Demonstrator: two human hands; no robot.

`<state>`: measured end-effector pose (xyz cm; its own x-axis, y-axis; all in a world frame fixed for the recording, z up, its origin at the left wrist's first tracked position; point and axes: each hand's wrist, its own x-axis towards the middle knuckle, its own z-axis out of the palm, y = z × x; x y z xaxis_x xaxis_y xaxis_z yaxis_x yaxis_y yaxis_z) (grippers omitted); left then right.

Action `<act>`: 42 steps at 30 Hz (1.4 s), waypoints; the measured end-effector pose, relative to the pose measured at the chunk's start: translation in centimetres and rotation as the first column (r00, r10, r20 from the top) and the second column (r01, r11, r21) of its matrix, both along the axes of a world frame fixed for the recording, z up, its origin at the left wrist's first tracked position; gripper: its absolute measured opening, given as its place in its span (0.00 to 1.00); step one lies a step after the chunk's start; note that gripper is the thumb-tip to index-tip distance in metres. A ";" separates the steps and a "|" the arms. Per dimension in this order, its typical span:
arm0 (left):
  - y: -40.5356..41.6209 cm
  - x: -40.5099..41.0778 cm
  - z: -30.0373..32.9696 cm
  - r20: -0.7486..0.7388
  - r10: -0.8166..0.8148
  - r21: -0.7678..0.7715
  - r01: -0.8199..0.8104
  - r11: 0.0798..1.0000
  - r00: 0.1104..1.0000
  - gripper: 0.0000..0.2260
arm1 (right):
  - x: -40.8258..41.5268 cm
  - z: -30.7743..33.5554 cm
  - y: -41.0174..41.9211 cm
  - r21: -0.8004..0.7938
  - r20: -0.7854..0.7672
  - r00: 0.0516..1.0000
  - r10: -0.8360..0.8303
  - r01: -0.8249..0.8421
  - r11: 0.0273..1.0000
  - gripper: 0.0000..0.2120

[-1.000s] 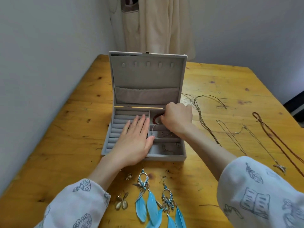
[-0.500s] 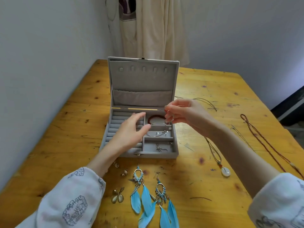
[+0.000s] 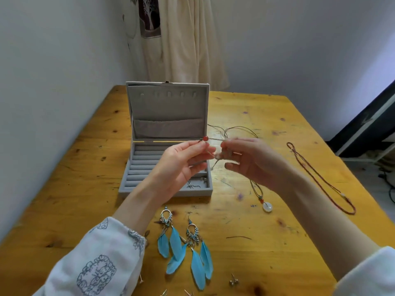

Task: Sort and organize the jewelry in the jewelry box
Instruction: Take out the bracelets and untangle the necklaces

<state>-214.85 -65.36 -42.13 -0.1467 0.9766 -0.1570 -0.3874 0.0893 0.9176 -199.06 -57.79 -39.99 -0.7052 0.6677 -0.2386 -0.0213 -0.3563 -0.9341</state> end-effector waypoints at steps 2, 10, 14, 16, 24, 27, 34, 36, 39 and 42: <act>0.1 0.9 -0.1 0.012 0.007 -0.041 -0.007 0.999 1.000 0.05 | 0.7 -1.2 -0.9 -0.078 -0.024 0.999 -0.024 0.022 0.997 0.05; 3.6 3.2 -2.6 -0.847 -0.139 -0.172 -0.016 0.985 0.513 0.07 | 3.6 -6.0 -2.6 -0.002 0.322 0.871 -0.371 0.393 0.920 0.02; 6.1 3.9 -3.4 -0.953 -0.213 -0.203 0.065 0.977 0.217 0.06 | 2.9 -7.4 -2.7 0.017 0.421 0.834 -0.356 0.385 0.923 0.03; 7.3 3.8 -3.9 -0.969 -0.239 -0.235 0.075 0.969 0.058 0.06 | 2.3 -8.0 -2.2 0.126 0.497 0.787 -0.366 0.352 0.927 0.05; 9.7 3.3 -5.8 -0.976 -0.217 -0.217 0.099 0.971 -0.010 0.04 | 1.1 -9.1 0.0 0.475 0.681 0.613 -0.400 0.047 0.879 0.12; 10.0 3.3 -6.2 -0.986 -0.166 -0.168 0.103 0.980 -0.028 0.06 | 0.9 -9.4 0.5 0.521 0.700 0.584 -0.412 -0.023 0.853 0.15; 9.2 2.6 -5.7 -0.985 -0.169 -0.163 0.110 0.980 0.044 0.10 | 1.3 -10.0 0.1 0.591 0.682 0.578 -0.448 -0.074 0.803 0.14; 8.7 2.2 -5.4 -0.987 -0.151 -0.145 0.117 0.982 0.050 0.09 | 1.3 -9.9 -0.3 0.676 0.646 0.557 -0.522 -0.100 0.730 0.10; 8.1 1.8 -5.1 -0.989 -0.140 -0.133 0.141 0.981 0.040 0.10 | 1.1 -9.7 -0.6 0.790 0.577 0.612 -0.541 -0.249 0.560 0.13; 7.4 1.3 -4.9 -0.992 -0.095 -0.081 0.156 0.984 0.081 0.11 | 1.4 -9.9 -1.1 0.803 0.589 0.629 -0.507 -0.387 0.452 0.13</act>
<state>-213.58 -57.94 -46.98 -0.0142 0.9986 0.0513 0.8857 -0.0113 0.4642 -197.65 -58.92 -49.90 -0.5416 0.8347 0.1000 0.7541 0.5349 -0.3810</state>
